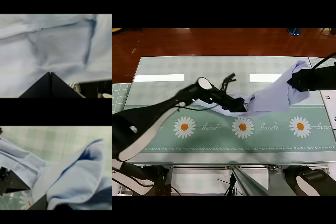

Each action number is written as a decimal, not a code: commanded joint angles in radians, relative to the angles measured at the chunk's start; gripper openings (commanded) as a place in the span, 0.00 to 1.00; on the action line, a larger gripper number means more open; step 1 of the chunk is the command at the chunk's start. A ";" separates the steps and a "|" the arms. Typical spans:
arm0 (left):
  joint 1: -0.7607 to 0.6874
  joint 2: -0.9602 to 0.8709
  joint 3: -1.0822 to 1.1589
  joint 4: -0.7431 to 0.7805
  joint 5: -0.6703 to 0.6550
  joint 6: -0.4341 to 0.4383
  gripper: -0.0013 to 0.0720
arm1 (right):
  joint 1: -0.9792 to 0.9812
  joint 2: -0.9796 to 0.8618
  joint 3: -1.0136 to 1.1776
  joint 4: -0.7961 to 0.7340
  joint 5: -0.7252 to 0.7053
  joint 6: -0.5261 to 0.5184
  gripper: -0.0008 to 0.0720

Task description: Fold the shirts.

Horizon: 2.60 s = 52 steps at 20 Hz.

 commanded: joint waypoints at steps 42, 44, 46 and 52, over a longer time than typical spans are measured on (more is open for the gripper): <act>0.883 0.677 -0.017 0.516 -0.280 0.014 0.05 | -0.199 -0.279 -0.314 0.044 -0.030 -0.034 0.81; 0.883 0.677 -0.035 0.532 -0.309 0.014 0.05 | -0.225 -0.279 -0.486 0.324 -0.171 -0.164 0.84; 0.883 0.677 -0.055 0.531 -0.322 0.013 0.05 | -0.195 -0.282 -0.623 0.521 -0.365 -0.200 0.84; 0.883 0.680 -0.072 0.529 -0.348 -0.020 0.05 | 0.008 -0.366 -0.703 0.745 -0.761 -0.209 0.83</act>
